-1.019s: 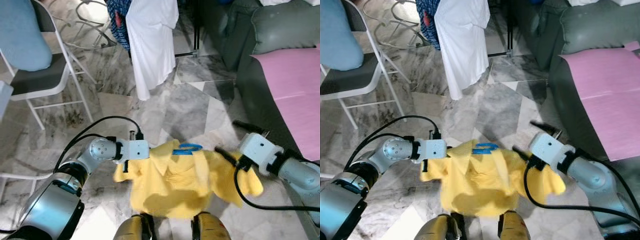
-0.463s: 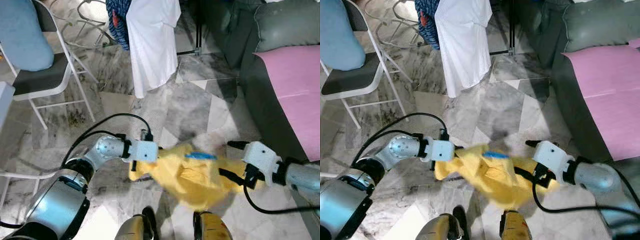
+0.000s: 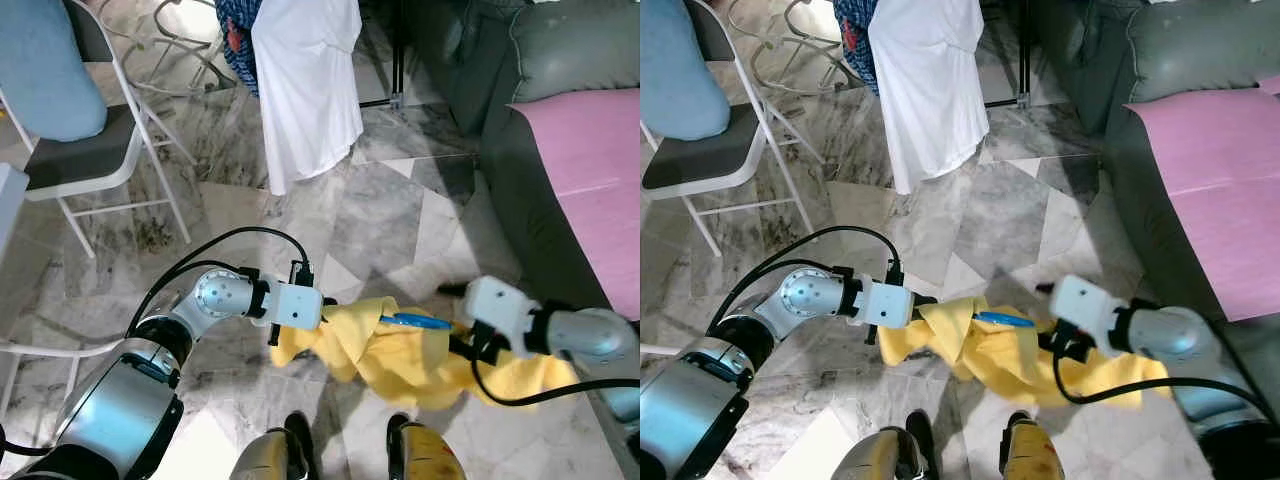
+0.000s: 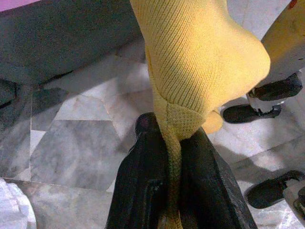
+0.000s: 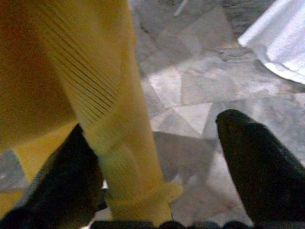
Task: Hang hanger
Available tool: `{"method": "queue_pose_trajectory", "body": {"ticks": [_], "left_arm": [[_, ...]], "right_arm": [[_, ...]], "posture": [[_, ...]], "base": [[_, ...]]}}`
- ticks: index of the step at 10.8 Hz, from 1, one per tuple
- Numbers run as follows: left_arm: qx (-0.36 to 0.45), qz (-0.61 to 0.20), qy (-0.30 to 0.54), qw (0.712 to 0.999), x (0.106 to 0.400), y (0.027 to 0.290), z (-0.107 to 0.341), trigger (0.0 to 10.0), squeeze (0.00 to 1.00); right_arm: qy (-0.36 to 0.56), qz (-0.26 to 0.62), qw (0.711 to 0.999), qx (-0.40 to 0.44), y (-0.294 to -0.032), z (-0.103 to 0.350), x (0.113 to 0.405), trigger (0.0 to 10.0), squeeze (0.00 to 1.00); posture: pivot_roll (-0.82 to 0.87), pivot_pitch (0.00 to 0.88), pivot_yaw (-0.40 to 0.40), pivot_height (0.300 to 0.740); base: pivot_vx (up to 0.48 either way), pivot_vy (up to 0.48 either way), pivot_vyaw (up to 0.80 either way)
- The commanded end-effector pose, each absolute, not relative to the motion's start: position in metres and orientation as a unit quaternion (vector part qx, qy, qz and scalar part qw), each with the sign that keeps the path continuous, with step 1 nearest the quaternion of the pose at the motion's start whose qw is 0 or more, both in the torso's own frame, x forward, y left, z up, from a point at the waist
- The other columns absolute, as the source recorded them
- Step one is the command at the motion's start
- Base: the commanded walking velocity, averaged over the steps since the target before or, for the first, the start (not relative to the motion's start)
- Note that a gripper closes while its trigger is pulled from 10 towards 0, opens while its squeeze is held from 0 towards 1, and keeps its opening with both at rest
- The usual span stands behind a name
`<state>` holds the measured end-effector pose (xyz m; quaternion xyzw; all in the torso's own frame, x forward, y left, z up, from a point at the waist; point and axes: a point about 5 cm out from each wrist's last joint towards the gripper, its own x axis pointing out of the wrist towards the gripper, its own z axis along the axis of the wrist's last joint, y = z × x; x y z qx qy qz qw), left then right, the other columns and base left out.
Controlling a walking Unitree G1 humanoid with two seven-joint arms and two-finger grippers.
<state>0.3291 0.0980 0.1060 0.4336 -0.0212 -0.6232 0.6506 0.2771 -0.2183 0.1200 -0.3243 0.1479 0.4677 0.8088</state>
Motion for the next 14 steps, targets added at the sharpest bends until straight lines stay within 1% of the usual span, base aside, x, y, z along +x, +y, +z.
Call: {"method": "queue_pose_trajectory", "body": {"ticks": [1,2,5,8,14], "left_arm": [[0.429,-0.631,-0.047,0.645,0.327,0.093,0.111,0.0,0.0],[0.428,-0.631,-0.046,0.645,0.327,0.092,0.11,0.0,0.0],[0.429,-0.63,-0.044,0.646,0.329,0.091,0.112,0.0,0.0],[0.426,-0.628,-0.047,0.65,0.331,0.09,0.114,0.0,0.0],[0.423,-0.627,-0.045,0.652,0.331,0.091,0.115,0.0,0.0]], "right_arm": [[0.147,0.498,0.792,-0.32,-0.207,0.114,0.274,0.0,0.0],[0.155,0.509,0.785,-0.318,-0.207,0.111,0.271,0.0,0.0],[0.204,0.534,0.755,-0.322,-0.218,0.103,0.259,0.0,0.0],[0.228,0.531,0.746,-0.331,-0.225,0.092,0.253,0.0,0.0],[0.226,0.509,0.759,-0.336,-0.232,0.09,0.257,0.0,0.0]], "posture": [[-0.27,0.272,0.169,0.74],[-0.27,0.271,0.168,0.74],[-0.27,0.27,0.176,0.74],[-0.27,0.264,0.175,0.74],[-0.27,0.261,0.176,0.74]], "base": [[0.0,0.0,0.0],[0.0,0.0,0.0],[0.0,0.0,0.0],[0.0,0.0,0.0],[0.0,0.0,0.0]]}}
